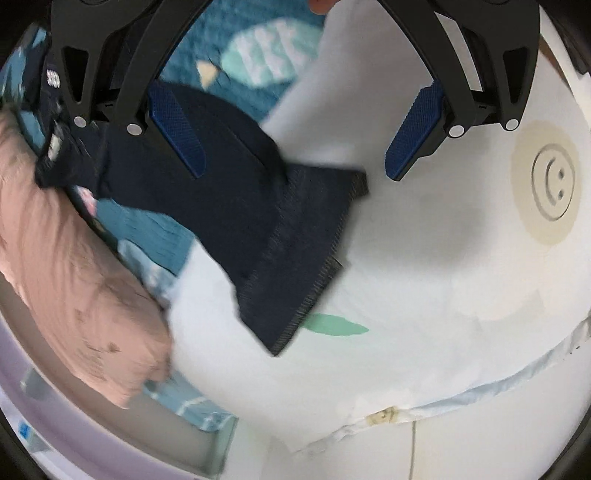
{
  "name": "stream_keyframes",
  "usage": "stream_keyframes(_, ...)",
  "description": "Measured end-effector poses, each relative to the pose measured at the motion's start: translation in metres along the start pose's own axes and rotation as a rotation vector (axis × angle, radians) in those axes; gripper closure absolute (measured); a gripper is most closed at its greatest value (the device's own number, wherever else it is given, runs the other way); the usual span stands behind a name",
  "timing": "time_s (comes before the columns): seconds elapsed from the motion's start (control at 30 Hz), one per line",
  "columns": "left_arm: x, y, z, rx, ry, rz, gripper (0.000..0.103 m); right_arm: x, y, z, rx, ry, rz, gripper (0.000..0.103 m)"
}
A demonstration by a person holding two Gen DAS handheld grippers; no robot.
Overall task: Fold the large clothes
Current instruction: 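Lower the left tool to the denim shirt's sleeve cuff and grasp it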
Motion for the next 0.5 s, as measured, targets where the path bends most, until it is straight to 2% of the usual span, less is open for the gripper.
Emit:
stream_keyframes(0.13,-0.001,-0.009,-0.009,-0.012,-0.010,-0.032,0.006,0.001,-0.006,-0.023,0.017,-0.039,-0.044,0.102)
stream_keyframes(0.2,-0.002,-0.012,-0.014,-0.015,-0.040,-0.066,0.011,0.002,-0.009,-0.030,0.020,-0.067,-0.068,0.102)
stream_keyframes(0.23,-0.002,-0.013,-0.015,-0.020,-0.052,-0.075,0.035,0.004,-0.012,-0.035,0.020,-0.082,-0.075,0.102)
stream_keyframes(0.27,-0.005,-0.015,-0.014,-0.024,-0.058,-0.091,0.050,0.006,-0.014,-0.038,0.017,-0.086,-0.077,0.102)
stream_keyframes(0.3,-0.004,-0.017,-0.012,-0.030,-0.053,-0.094,0.056,0.008,-0.017,-0.042,0.014,-0.094,-0.082,0.101)
stream_keyframes(0.33,-0.006,-0.018,-0.011,-0.035,-0.019,-0.091,0.074,0.011,-0.019,-0.045,0.012,-0.104,-0.086,0.101)
stream_keyframes(0.37,-0.006,-0.019,-0.008,-0.039,0.016,-0.080,0.082,0.014,-0.022,-0.049,0.008,-0.120,-0.093,0.101)
stream_keyframes(0.5,-0.021,-0.024,0.019,-0.103,0.090,-0.116,0.086,0.025,-0.034,-0.069,-0.002,-0.163,-0.112,0.101)
Point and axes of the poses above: each gripper's, at about its wrist camera, not at the fingertips, and z roughly against the way its jaws point, x to its left, y to its underside, the point moved 5 cm from there along -z, roughly the way its jaws point, and after that the axes turned 4 degrees about -x, right-handed, at the moved point
